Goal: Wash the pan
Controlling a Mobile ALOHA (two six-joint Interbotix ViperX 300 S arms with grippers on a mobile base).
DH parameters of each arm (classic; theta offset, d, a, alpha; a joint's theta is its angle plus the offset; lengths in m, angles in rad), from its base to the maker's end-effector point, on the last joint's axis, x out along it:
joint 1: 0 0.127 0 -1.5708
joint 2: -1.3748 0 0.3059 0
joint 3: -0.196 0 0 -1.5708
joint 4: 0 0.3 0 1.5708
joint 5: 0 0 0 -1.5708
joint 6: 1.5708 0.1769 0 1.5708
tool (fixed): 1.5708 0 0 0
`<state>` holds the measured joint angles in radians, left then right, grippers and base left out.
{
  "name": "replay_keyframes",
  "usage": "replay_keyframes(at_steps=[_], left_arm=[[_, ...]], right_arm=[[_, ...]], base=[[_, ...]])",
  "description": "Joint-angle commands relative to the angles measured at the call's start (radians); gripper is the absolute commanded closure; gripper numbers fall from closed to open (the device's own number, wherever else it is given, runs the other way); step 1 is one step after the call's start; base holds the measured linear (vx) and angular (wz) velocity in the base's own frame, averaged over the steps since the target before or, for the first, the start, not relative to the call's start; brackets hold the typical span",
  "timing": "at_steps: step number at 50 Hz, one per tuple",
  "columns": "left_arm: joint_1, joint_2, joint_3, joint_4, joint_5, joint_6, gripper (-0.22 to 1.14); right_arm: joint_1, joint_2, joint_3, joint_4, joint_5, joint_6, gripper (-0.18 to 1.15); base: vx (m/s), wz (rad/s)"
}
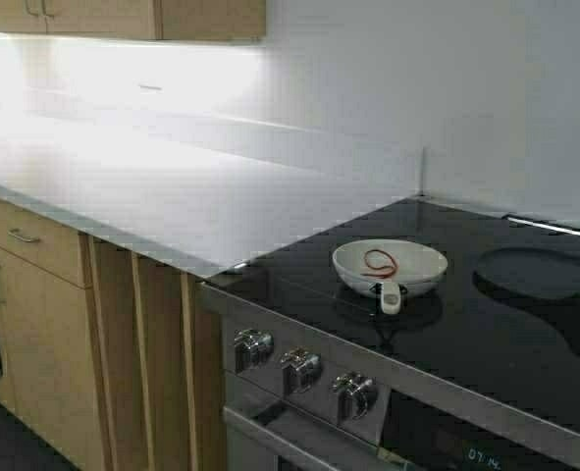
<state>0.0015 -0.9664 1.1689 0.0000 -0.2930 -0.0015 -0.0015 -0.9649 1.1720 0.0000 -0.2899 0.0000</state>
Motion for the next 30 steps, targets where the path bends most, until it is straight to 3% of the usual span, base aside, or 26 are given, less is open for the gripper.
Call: replay_keyframes(at_steps=[1,5,11,15,22,30], left_arm=[[0.000,0.005,0.006,0.003,-0.003,-0.041,0.91],[-0.006,0.009,0.005,0.005,-0.002,-0.089,0.67],[-0.032,0.037,-0.011,0.020,-0.009,-0.164,0.14],[-0.069,0.083,-0.034,0.035,-0.011,-0.199,-0.13],[-0.167,0.212,-0.074,0.037,-0.049,-0.273,-0.10],[-0.270,0.420,-0.089,0.041,-0.206,-0.391,-0.10]], right_arm=[[-0.002,0.012,0.000,0.002,-0.006,0.000,0.90],[-0.002,0.012,0.003,0.002,-0.006,0.000,0.88],[-0.003,0.012,0.003,0.000,-0.006,-0.002,0.90],[-0.003,0.011,0.006,-0.002,-0.006,-0.002,0.90],[-0.002,0.012,0.011,-0.003,-0.006,-0.002,0.90],[-0.003,0.012,0.011,-0.005,-0.006,-0.003,0.90]], base=[[0.01,0.01],[0.02,0.01],[0.01,0.01],[0.01,0.02],[0.02,0.02],[0.02,0.01]])
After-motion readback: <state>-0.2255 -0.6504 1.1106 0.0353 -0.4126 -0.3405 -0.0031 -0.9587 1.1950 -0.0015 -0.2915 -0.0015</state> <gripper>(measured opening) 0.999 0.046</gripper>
